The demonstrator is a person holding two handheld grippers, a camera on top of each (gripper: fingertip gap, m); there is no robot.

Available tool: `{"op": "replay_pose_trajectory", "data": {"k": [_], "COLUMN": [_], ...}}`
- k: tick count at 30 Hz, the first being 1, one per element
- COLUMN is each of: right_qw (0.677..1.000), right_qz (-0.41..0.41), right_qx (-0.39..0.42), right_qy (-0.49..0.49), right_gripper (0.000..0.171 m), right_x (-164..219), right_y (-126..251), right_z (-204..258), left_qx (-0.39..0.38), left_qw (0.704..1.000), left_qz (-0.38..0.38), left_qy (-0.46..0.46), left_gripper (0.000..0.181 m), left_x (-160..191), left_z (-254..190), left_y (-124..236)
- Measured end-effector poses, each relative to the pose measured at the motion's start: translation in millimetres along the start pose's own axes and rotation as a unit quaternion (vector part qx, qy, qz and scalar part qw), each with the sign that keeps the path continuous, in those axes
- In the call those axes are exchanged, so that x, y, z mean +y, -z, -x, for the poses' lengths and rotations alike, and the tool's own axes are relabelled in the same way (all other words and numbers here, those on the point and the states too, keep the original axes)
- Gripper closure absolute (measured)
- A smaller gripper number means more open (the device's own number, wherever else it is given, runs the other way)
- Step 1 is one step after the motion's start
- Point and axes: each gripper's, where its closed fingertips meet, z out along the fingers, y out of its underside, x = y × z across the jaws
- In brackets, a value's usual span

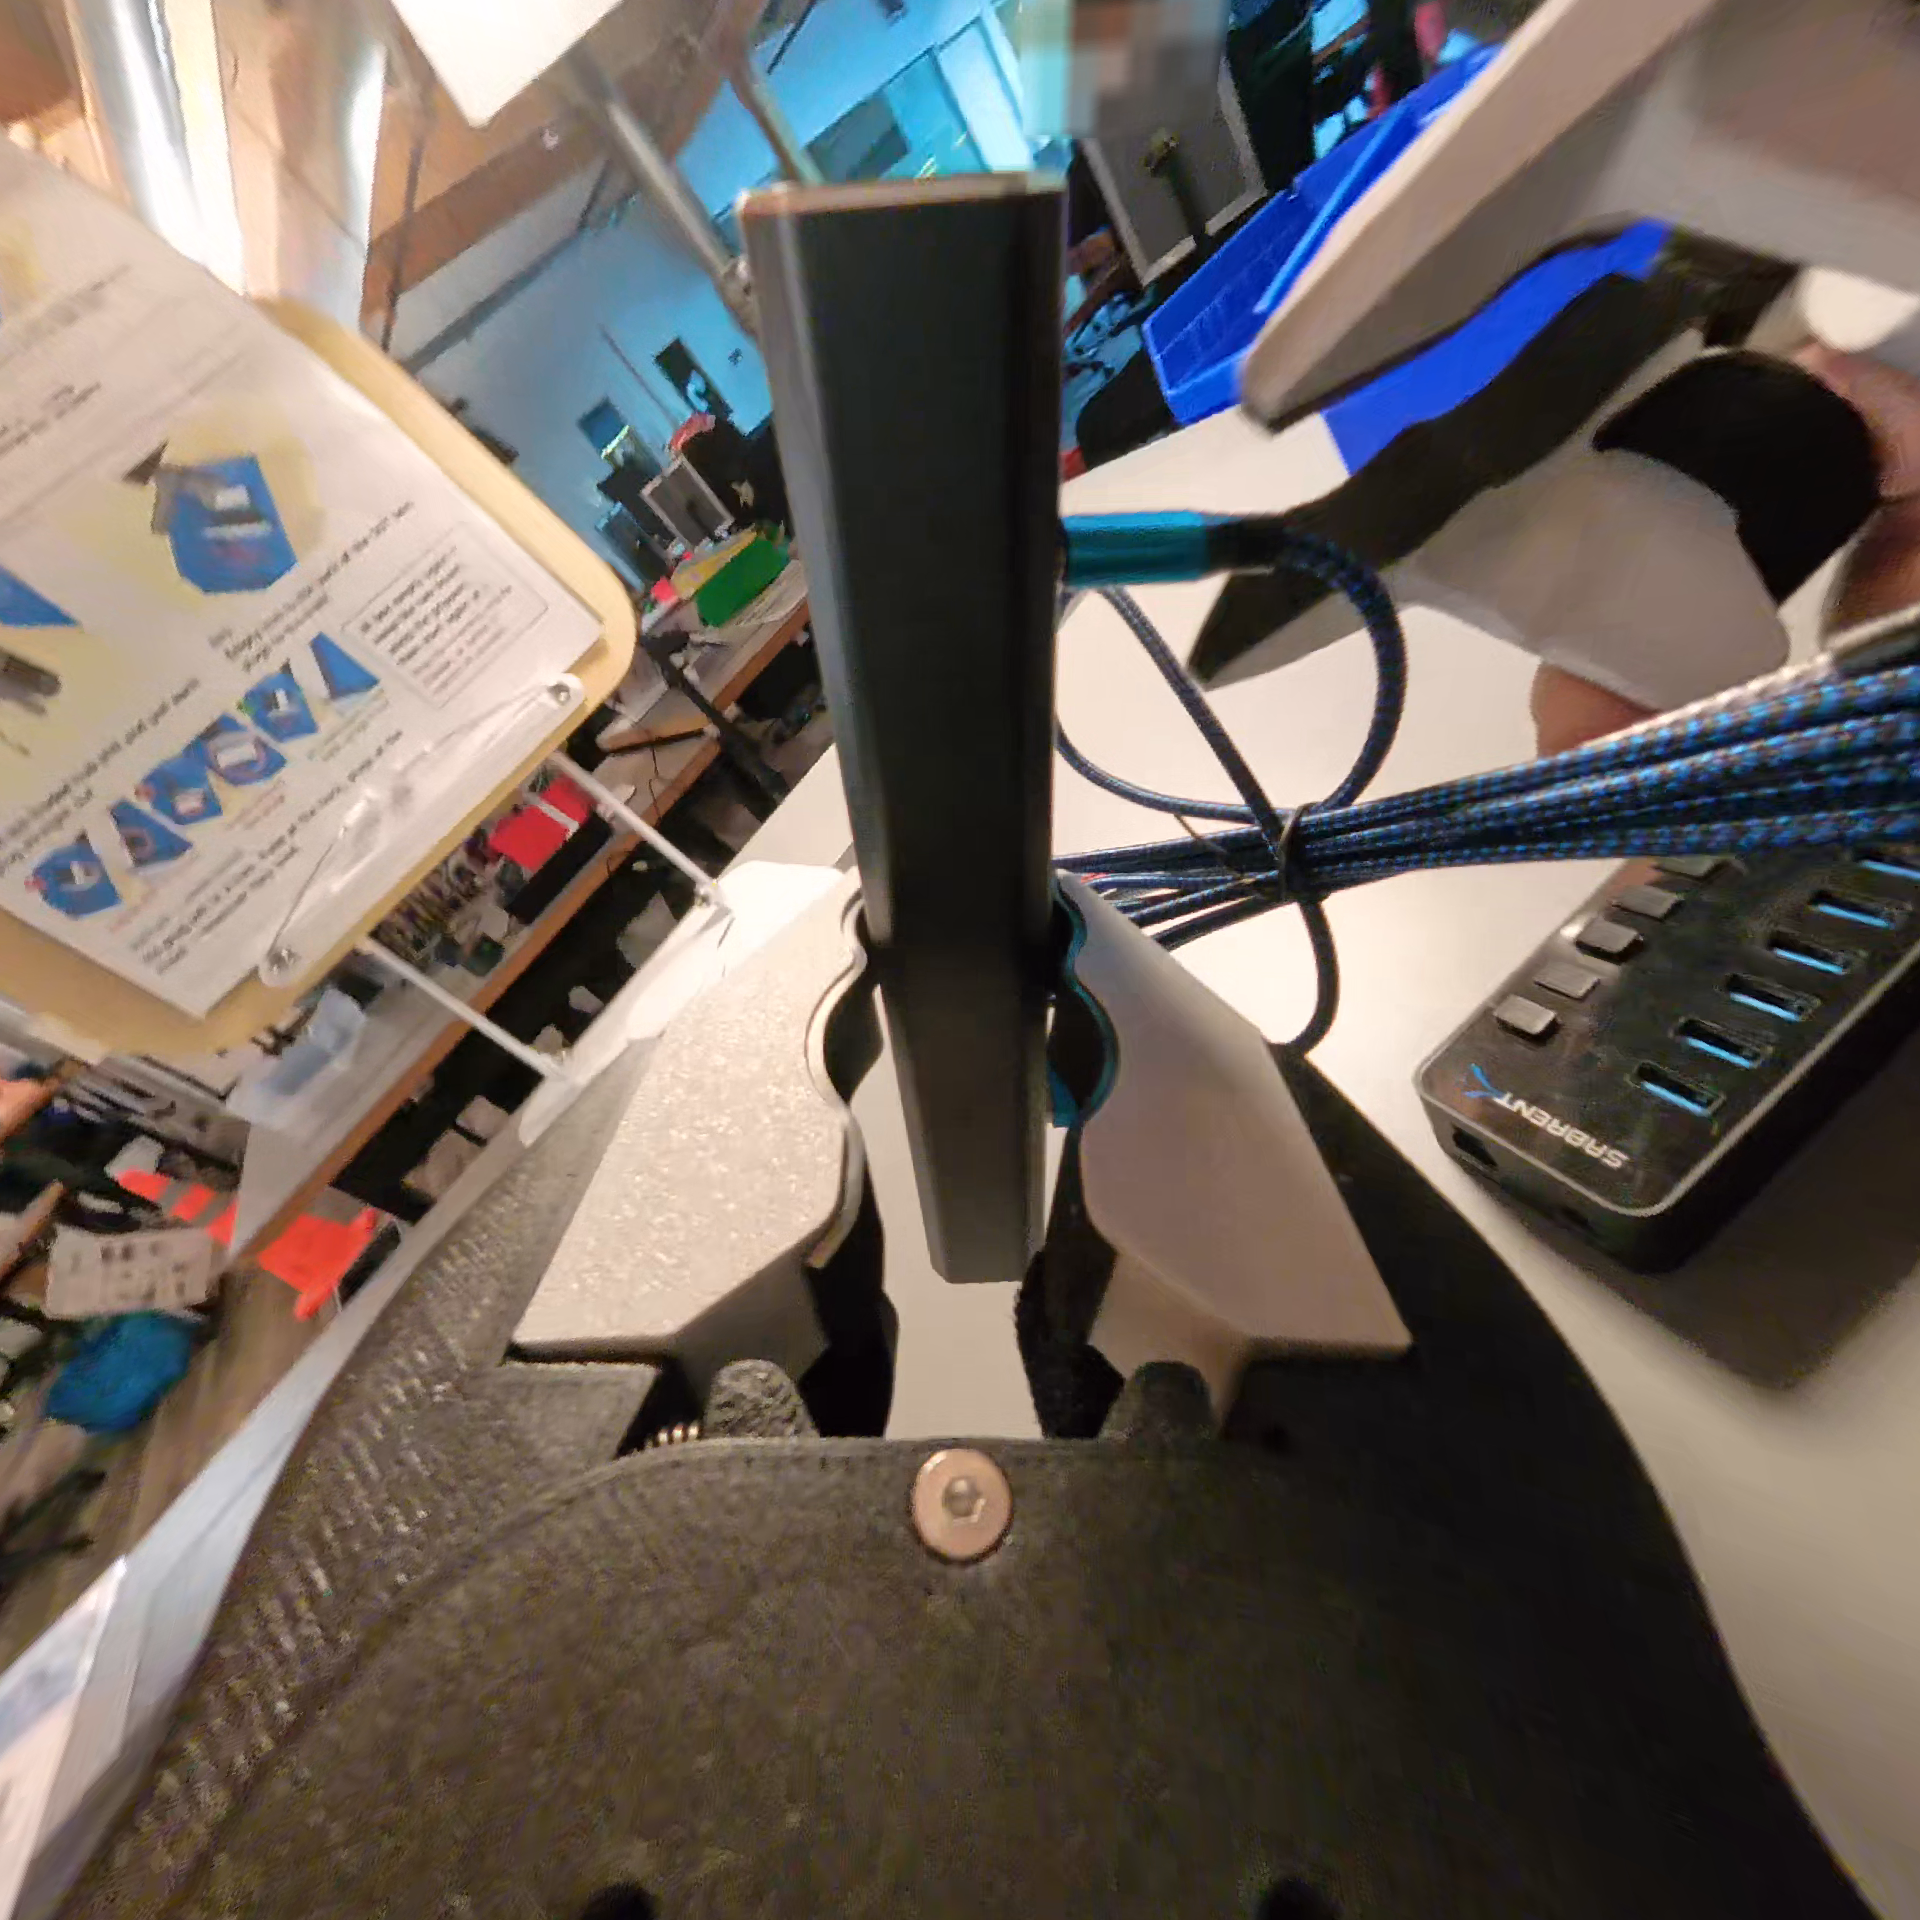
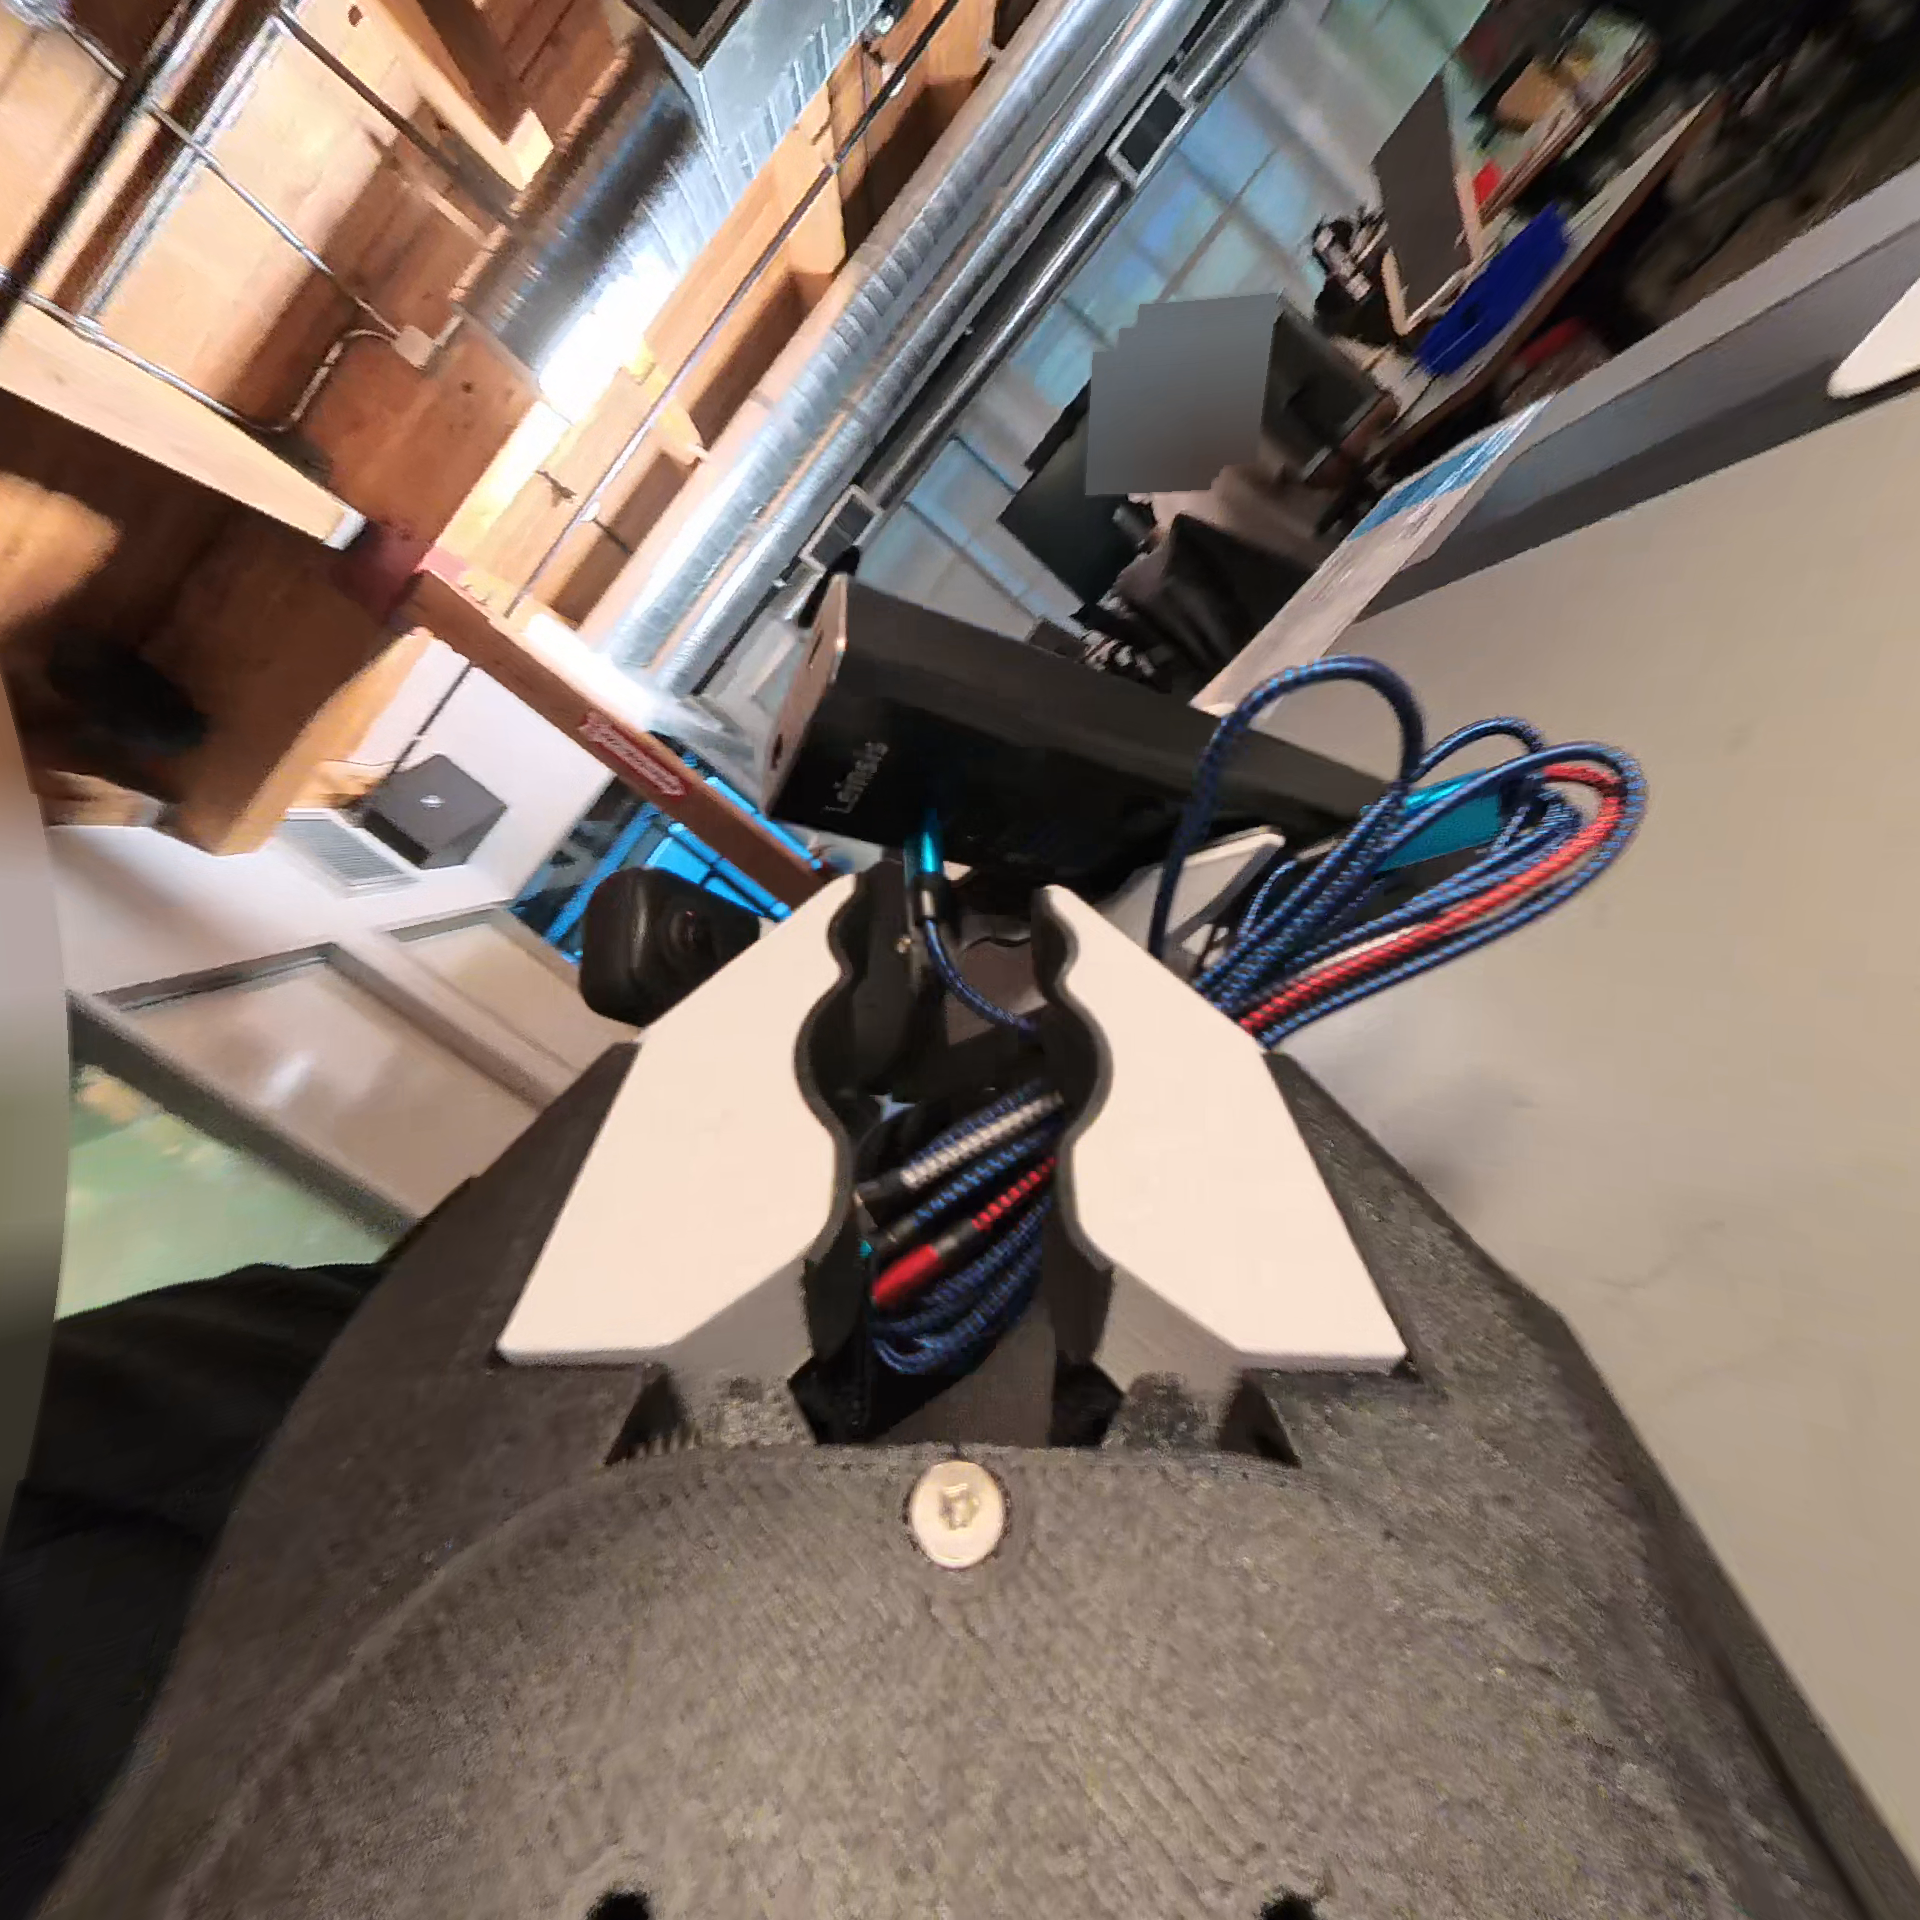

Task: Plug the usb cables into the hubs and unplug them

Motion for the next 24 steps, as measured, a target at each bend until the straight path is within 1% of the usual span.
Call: {"op": "replay_pose_trajectory", "data": {"k": [1,2,4,9,10,13,16,17,22,24], "right_qw": [1.000,0.999,0.994,0.954,0.946,0.917,0.906,0.905,0.900,0.896], "right_qz": [-0.004,-0.006,-0.002,0.040,0.049,0.090,0.090,0.087,0.083,0.083], "right_qx": [0.010,0.021,0.055,0.141,0.151,0.178,0.180,0.181,0.188,0.192], "right_qy": [0.016,0.035,0.095,0.260,0.284,0.345,0.373,0.375,0.383,0.392], "right_gripper": [0.135,0.132,0.131,0.131,0.133,0.148,0.164,0.165,0.168,0.169], "right_x": [-2.5,-4.6,-7.6,-13.2,-13.7,-9.0,-8.5,-8.6,-8.4,-8.3], "right_y": [1.0,1.9,2.8,-2.5,-4.8,-11.9,-17.9,-19.0,-19.5,-19.0], "right_z": [-1.6,-2.8,-6.3,-12.7,-13.4,-18.3,-16.2,-15.6,-17.5,-18.0], "left_qx": [-0.006,-0.010,-0.018,-0.006,-0.004,-0.002,0.000,-0.003,0.001,-0.009], "left_qw": [1.000,1.000,0.998,0.992,0.991,0.990,0.990,0.989,0.990,0.992], "left_qz": [0.004,0.010,0.032,0.080,0.085,0.092,0.092,0.094,0.095,0.098], "left_qy": [0.013,0.025,0.050,0.097,0.100,0.105,0.111,0.110,0.103,0.074], "left_gripper": [0.152,0.153,0.152,0.152,0.152,0.152,0.151,0.151,0.150,0.150], "left_x": [1.3,3.1,8.9,23.2,24.8,25.9,24.5,25.0,26.9,27.5], "left_z": [4.0,7.4,13.0,9.9,8.2,4.9,3.6,4.0,2.5,3.1], "left_y": [0.8,1.4,1.4,-1.5,-2.1,-2.9,-2.7,-2.6,-2.9,-3.1]}}
